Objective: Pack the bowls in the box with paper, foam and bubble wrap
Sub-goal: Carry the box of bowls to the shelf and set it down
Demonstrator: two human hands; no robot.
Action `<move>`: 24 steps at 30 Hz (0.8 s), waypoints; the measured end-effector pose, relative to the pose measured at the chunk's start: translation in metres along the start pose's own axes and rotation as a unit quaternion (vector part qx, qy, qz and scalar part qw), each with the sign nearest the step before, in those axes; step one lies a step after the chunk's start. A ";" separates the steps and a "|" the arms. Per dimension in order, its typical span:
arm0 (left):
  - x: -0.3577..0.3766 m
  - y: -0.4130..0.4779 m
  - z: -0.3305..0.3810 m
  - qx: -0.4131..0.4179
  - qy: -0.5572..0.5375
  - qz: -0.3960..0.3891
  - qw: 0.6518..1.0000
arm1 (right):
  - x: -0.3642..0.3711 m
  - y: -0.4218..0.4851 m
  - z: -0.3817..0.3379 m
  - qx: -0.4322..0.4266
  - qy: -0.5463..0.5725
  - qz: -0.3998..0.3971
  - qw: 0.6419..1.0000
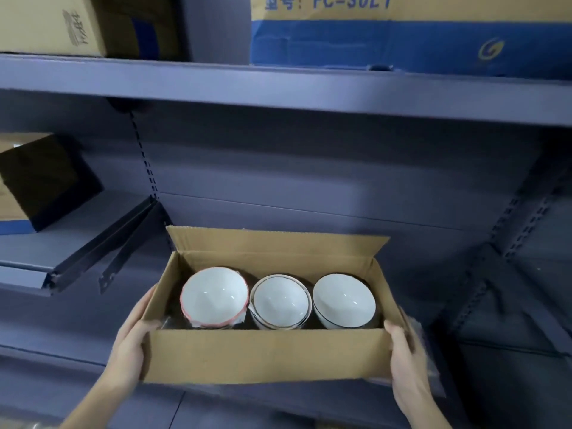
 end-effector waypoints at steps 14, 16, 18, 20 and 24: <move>0.005 0.129 -0.126 -0.041 0.005 -0.043 0.998 | 0.054 0.050 0.111 -0.003 -0.050 0.060 0.997; 0.003 0.142 -0.140 -0.043 0.006 -0.045 0.998 | 0.059 0.055 0.133 0.001 -0.055 0.073 0.996; -0.004 0.150 -0.156 -0.039 0.011 -0.046 0.998 | 0.063 0.056 0.153 0.013 -0.052 0.090 0.994; -0.011 0.155 -0.170 -0.030 0.014 -0.040 0.999 | 0.071 0.055 0.164 0.010 -0.044 0.092 0.995; -0.024 0.161 -0.201 -0.040 0.018 -0.025 0.999 | 0.090 0.056 0.181 -0.007 -0.037 0.082 0.996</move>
Point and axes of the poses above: each hand's wrist, its own y-axis towards the middle knuckle, its own x-axis out of the palm, z = x × y, the point moved 7 cm from there along y, towards the middle knuckle, and after that the axes turned 6 degrees about y, right-handed, at the moved point
